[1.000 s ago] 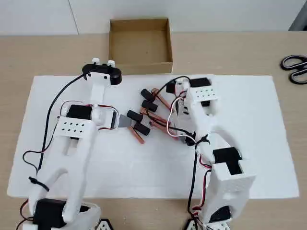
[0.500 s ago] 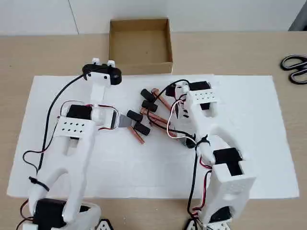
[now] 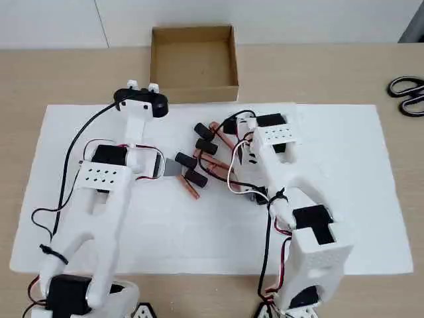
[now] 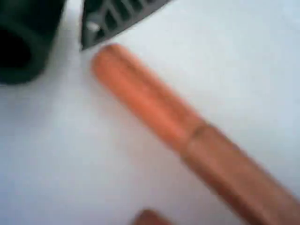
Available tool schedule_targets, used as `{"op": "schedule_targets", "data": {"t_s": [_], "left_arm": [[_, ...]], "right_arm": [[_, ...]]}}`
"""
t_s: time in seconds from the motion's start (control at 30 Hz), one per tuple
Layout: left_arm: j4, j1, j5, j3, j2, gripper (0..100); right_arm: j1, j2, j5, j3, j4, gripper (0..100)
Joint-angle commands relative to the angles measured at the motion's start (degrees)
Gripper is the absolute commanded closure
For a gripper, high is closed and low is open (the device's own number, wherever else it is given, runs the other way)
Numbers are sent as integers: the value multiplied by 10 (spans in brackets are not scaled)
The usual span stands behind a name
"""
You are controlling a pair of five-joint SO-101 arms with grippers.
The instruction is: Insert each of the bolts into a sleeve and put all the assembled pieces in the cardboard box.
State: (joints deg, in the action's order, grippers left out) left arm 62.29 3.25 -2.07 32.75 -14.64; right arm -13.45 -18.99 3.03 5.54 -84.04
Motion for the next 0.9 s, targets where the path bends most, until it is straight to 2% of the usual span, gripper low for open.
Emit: {"op": "schedule_targets", "data": {"t_s": [0.0,0.63,0.87], "left_arm": [[-11,4,4,-17,-3,686],[-10,4,4,-16,-3,686],[-10,4,5,-16,-3,686]], "right_arm": [[2,-9,6,-2,15,794],[2,-22,6,-42,35,822],[4,-19,6,-43,-20,822]]}}
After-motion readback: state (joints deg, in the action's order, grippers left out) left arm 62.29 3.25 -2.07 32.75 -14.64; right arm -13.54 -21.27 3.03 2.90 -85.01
